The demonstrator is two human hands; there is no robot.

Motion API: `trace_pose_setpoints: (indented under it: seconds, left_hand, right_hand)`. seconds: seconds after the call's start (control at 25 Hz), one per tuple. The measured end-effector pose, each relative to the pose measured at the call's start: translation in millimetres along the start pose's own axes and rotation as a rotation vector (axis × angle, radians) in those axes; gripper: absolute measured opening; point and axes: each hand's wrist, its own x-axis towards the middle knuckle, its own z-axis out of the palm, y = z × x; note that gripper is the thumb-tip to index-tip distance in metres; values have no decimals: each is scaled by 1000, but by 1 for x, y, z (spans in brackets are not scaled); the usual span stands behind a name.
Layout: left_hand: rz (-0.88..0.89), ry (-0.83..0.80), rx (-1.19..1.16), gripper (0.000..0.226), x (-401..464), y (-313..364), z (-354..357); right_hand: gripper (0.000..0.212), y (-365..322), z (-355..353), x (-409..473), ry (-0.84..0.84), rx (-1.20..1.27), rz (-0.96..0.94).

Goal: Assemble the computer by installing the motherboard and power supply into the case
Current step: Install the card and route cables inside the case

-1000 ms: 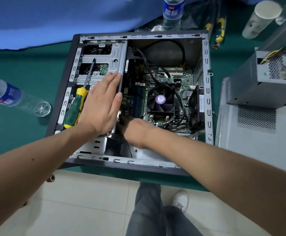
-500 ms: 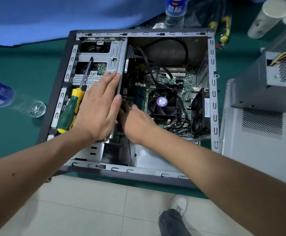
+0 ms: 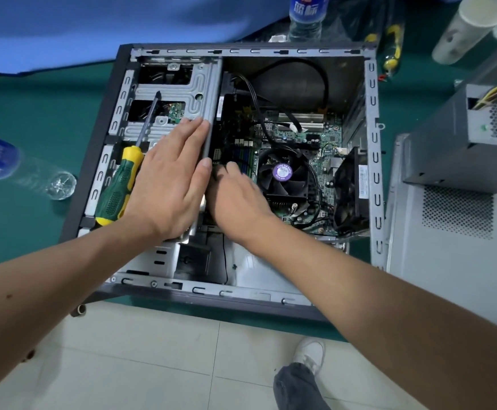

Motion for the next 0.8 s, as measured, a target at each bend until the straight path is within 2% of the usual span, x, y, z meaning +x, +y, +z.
trace_pose_setpoints:
  seconds: [0.08,0.12,0.24,0.4,0.48,0.8]
  left_hand:
    - [2,-5,-5,58,0,1,-1]
    - [2,-5,-6,58,0,1,-1]
    - [1,-2,-2,58,1,-1,-3]
    - [-5,-8,-20,58,1,1,-2]
    - [-4,-6,-27,58,2,2,-3]
    - [-2,-4,-65,56,0,1,-4]
  right_hand:
    - [29,4,-7,6,164,-219,-7]
    - [29,8,-9,9,185,-294,-26]
    - [29,14,-25,23,16,-213,-75]
    - [12,29,-45,47,-160,-220,-85]
    - [19,35,-45,55,-171,-173,-69]
    - [14,37,-29,61,-107,-130,-12]
